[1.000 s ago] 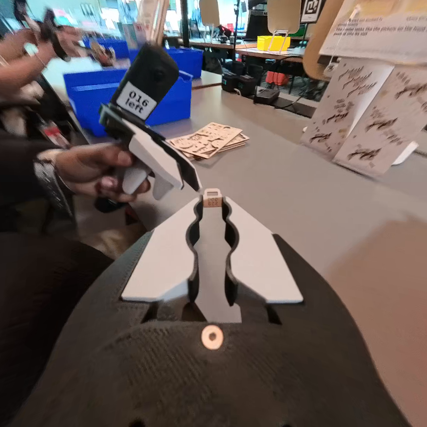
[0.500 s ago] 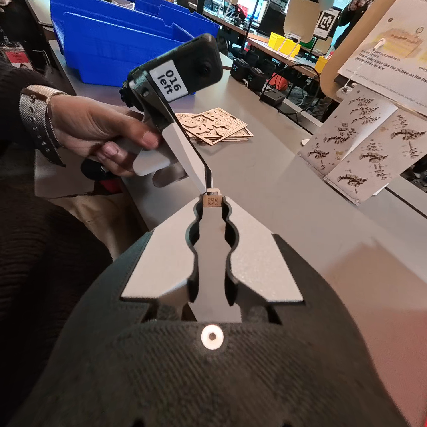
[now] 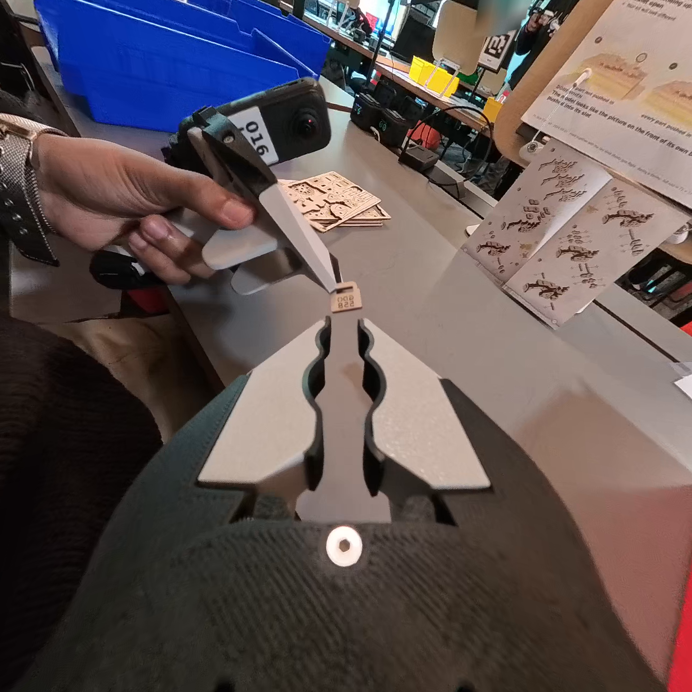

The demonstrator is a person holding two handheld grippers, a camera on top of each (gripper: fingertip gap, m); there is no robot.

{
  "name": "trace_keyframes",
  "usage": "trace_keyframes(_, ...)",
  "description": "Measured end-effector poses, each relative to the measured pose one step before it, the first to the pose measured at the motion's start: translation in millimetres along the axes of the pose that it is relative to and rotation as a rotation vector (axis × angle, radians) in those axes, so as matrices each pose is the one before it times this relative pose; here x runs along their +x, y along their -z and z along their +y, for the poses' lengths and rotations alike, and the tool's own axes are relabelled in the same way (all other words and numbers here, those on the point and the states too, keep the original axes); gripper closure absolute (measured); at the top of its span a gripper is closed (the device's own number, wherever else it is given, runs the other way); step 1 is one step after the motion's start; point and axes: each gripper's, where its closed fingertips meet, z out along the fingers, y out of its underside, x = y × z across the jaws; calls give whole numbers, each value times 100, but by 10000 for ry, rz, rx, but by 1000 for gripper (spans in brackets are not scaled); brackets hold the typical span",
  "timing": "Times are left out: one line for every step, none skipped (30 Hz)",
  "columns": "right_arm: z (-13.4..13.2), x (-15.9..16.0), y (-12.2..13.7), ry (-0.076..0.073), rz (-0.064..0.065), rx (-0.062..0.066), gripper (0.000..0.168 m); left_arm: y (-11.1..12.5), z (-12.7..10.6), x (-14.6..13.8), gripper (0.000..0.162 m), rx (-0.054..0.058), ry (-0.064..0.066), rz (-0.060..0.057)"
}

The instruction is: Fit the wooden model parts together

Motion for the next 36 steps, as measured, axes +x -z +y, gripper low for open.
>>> trace_keyframes(30, 47, -30, -66, 6, -8, 155, 56, -89, 31, 162, 58, 67, 69)
trace_keyframes(34, 11, -33, -63, -18, -14, 155, 45, -68, 19, 162, 46, 56, 56)
trace_keyframes(34, 19, -21, -45, -12, -6, 154, 6, -17, 8, 162, 15, 51, 44)
trace_keyframes(29, 18, -21, -23, 3, -3, 154, -7, 3, 26, 162, 5, 43, 52)
trace_keyframes(34, 22, -17, -12, 2, -16, 154, -27, -17, 44, 162, 18, 30, 55)
trace_keyframes(45, 16, -12, -13, 5, -18, 153, -20, -2, 61, 162, 3, 17, 52)
trace_keyframes(38, 21, -22, -15, 5, -12, 153, -27, 22, 36, 162, -16, 4, 36)
trace_keyframes(37, 16, -10, -24, -1, -15, 152, -23, 7, 29, 162, -9, -2, 27)
trace_keyframes(58, 30, -15, -33, 1, -21, 152, -13, 8, 16, 162, -8, 5, 20)
trace_keyframes(43, 54, -21, -38, 13, -16, 151, -3, 5, 25, 162, -5, 14, 37)
trace_keyframes(35, 62, -13, -41, 15, -14, 151, 6, -24, 18, 162, 12, 19, 38)
trace_keyframes(54, 69, -7, -50, 12, -15, 150, 16, -40, 15, 162, 24, 17, 25)
trace_keyframes(27, 64, -12, -60, 4, -10, 150, 28, -44, 7, 162, 21, 15, 23)
trace_keyframes(30, 53, 0, -69, -8, -7, 150, 26, -29, 12, 162, 11, 16, 27)
trace_keyframes(27, 46, -12, -77, -10, -8, 149, 16, -36, 45, 162, 21, -2, 40)
trace_keyframes(25, 43, -6, -75, -8, -8, 149, 14, -43, 53, 162, 19, -9, 37)
trace_keyframes(15, 29, -4, -70, -15, -1, 149, -2, -7, 32, 162, 1, -12, 23)
trace_keyframes(13, 9, 1, -71, -24, 0, 148, -24, 39, 46, 162, -26, -9, 25)
trace_keyframes(-6, 0, 1, -73, -21, 4, 148, -34, 44, 20, 162, -22, -5, 17)
trace_keyframes(-15, -19, 9, -72, -34, 12, 147, -26, 16, 38, 162, -6, -7, 24)
trace_keyframes(-27, -40, 3, -89, -50, 23, 147, -35, 18, 51, 162, -8, -2, 32)
trace_keyframes(-46, -49, 20, -121, -62, 29, 147, -16, 15, 49, 162, -7, -5, 30)
trace_keyframes(-44, -39, 10, -152, -69, 31, 146, -3, 0, 36, 162, 0, -7, 14)
trace_keyframes(-54, -30, 9, -189, -81, 35, 146, 4, -14, 5, 162, 6, -10, 2)
trace_keyframes(-51, 5, 21, -248, -90, 43, 146, 10, -23, 19, 162, 12, -9, 10)
trace_keyframes(-77, 39, 37, -285, -93, 50, 145, 8, -26, 28, 162, 14, -2, 13)
trace_keyframes(-72, 76, 37, -303, -92, 49, 145, 10, -29, 5, 162, 13, -1, 6)
trace_keyframes(-71, 103, 60, -306, -82, 51, 144, 15, -11, 4, 162, 7, -1, 1)
trace_keyframes(-78, 120, 57, -287, -69, 54, 143, -2, 2, 15, 162, 1, -3, 3)
trace_keyframes(-76, 119, 59, -243, -56, 50, 143, -7, 7, 0, 162, -4, -5, 4)
trace_keyframes(-60, 90, 35, -180, -44, 35, 142, -7, 14, 9, 162, -7, -4, 0)
trace_keyframes(-28, 50, 37, -111, -31, 17, 142, -17, 5, 1, 162, -6, -5, -1)
trace_keyframes(-10, 16, 6, -42, -18, 7, 142, -6, 7, 0, 162, -8, -4, -3)
trace_keyframes(4, -33, -3, 13, -10, -2, 142, -1, 18, -11, 162, -12, -3, -5)
trace_keyframes(25, -70, -15, 47, -9, -11, 142, -9, 24, -26, 162, -12, 1, -11)
trace_keyframes(22, -93, -21, 66, -11, -18, 142, 4, 1, -22, 162, -4, 2, -7)
